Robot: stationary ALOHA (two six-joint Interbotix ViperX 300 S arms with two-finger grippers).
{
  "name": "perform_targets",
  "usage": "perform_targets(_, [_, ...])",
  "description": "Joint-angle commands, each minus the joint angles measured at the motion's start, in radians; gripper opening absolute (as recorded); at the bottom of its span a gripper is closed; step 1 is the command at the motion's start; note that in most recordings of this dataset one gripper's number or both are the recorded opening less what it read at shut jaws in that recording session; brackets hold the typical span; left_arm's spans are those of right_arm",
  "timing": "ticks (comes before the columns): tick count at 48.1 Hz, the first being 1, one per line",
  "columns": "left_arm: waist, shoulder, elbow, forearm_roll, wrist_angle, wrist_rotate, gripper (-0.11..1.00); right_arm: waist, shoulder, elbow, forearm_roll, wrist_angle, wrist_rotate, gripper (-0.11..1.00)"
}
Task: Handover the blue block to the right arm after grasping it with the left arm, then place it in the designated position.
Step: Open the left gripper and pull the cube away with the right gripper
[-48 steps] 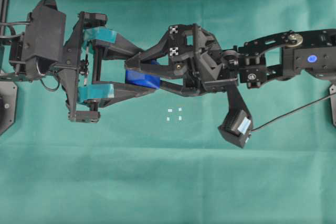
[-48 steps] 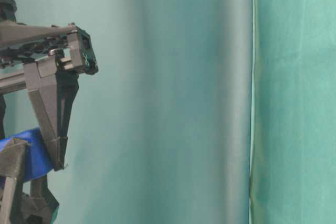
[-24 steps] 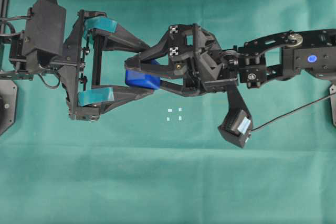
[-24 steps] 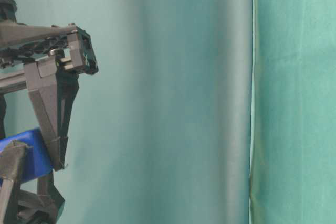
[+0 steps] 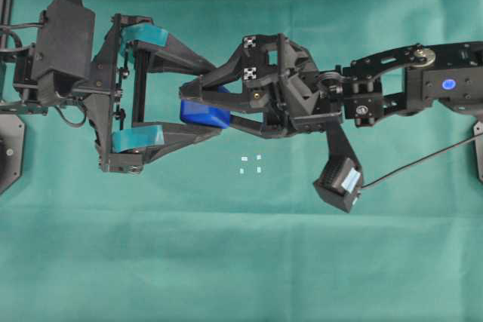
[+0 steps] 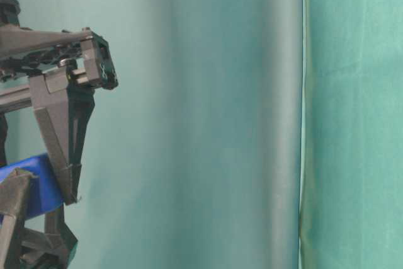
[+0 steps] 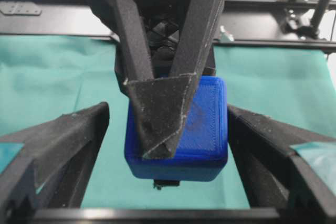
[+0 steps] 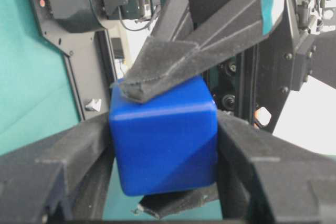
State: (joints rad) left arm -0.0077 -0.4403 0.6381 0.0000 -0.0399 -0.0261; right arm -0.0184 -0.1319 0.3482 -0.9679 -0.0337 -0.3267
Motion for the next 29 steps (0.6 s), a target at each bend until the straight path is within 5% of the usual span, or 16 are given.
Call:
perform_targets(1, [0.003,-0.008,-0.018,-0.002,-0.006,-0.002,0.99,0.002,-0.037,0.0,0.005,0.002,0.005,0.55])
perform_targets(29, [0.003,-0.015,-0.014,-0.002,0.017,0.0,0.99,0.002,-0.241,0.195,0.046,0.041,0.006,0.54])
